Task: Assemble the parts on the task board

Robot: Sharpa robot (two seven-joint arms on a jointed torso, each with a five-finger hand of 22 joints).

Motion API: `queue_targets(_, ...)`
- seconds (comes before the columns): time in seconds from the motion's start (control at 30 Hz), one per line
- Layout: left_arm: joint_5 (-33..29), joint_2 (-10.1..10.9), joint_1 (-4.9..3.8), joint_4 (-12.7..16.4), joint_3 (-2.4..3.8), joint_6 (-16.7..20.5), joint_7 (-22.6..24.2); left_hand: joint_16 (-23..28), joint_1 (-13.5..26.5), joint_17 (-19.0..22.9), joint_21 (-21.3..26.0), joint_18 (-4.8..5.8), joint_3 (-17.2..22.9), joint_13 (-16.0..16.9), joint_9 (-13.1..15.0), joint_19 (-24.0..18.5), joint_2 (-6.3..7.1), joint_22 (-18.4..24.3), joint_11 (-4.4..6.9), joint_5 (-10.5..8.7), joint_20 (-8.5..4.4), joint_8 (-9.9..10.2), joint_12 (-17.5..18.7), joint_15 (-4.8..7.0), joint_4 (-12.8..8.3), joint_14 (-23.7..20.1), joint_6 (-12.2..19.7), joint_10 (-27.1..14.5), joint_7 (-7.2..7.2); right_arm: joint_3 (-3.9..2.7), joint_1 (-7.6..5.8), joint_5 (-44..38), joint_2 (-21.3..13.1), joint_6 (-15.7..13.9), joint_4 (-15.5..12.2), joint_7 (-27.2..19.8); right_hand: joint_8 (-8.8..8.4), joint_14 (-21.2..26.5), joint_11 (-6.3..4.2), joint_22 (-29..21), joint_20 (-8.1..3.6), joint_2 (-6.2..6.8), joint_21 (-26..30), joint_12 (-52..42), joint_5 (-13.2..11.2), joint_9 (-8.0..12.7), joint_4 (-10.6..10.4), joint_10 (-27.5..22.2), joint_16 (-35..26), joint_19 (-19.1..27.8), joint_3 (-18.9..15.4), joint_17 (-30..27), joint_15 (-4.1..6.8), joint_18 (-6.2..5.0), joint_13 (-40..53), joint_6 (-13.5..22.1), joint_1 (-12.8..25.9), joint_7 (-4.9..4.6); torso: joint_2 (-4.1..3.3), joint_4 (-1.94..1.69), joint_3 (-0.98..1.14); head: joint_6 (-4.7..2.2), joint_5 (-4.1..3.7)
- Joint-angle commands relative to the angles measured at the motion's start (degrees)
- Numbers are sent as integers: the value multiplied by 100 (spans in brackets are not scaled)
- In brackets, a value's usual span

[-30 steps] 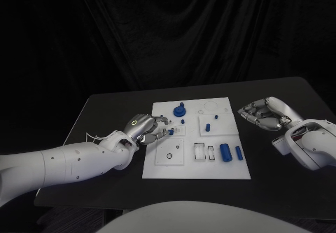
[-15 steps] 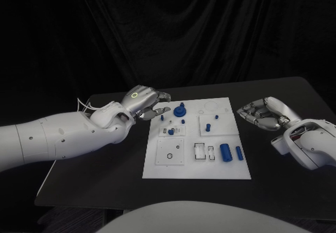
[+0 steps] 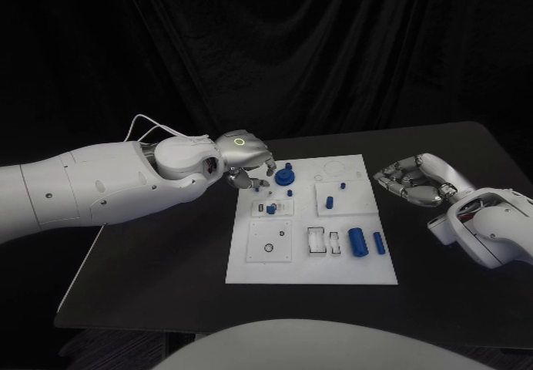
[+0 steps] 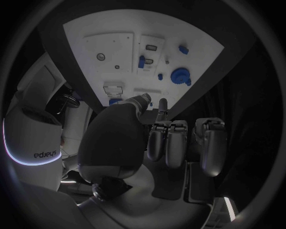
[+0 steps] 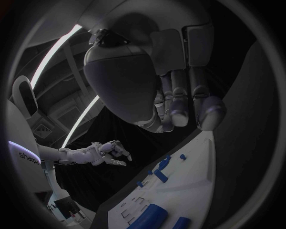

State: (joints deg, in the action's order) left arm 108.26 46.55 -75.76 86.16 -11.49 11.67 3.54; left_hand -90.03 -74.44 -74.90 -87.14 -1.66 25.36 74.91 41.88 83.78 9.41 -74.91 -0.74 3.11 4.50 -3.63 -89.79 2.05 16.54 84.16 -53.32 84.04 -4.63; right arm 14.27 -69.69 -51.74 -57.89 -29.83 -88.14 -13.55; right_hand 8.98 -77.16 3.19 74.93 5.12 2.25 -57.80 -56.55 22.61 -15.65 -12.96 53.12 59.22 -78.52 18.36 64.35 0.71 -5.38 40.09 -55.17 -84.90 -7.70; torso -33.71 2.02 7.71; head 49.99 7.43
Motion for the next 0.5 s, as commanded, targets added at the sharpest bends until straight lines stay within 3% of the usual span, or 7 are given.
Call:
queue_targets(0.03, 509, -107, -69, -34, -16, -1239, 394, 3, 146, -1510, -58, 107, 100, 1509, -176, 454, 20, -1430, -65, -35, 7, 26, -21, 4, 4, 584, 81, 596, -41, -4, 10, -3, 8, -34, 3, 66, 9, 36, -11, 707, 18, 27, 27, 37, 18, -7, 8, -40, -25, 39, -4, -9, 4, -66, -6, 26, -11, 12, -2, -9, 0, 1, -14)
queue_targets(0.3, 630, -320, -125, -198, -54, -1597, 647, 3, 384, -1510, -27, 97, 164, 1509, -716, 421, 110, -1418, -159, -40, 32, 30, -21, -51, -3, 584, 452, 596, -151, -4, 9, -3, 32, -29, 8, 73, 7, 36, -10, 708, 19, 27, 26, 37, 19, -7, 3, -39, -27, 39, -5, -10, 3, -66, -5, 31, -5, 11, -14, 3, 0, 1, -17)
queue_targets(0.4, 644, -369, -134, -273, -58, -1656, 714, 3, 381, -1510, 53, 76, 2, 1509, -1094, 352, 4, -1389, -233, -28, 72, 26, -21, -123, -75, 584, 1099, 596, -228, -4, 9, -3, 44, -23, 10, 81, 7, 36, -10, 708, 19, 27, 26, 37, 19, -7, 3, -39, -27, 39, -5, -10, 3, -66, -5, 31, -5, 11, -19, 0, -3, 1, -21)
queue_targets(0.5, 652, -432, -139, -362, -60, -1741, 793, 3, 311, -1510, 81, 68, -121, 1509, -1341, 322, -103, -1378, -270, -30, 111, 13, -21, -164, -153, 584, 1201, 596, -263, -4, 9, -3, 44, -20, 7, 88, 7, 36, -10, 708, 19, 27, 26, 37, 19, -7, 3, -39, -27, 39, -5, -10, 3, -66, -5, 31, -5, 11, -30, -7, -10, 1, -36)
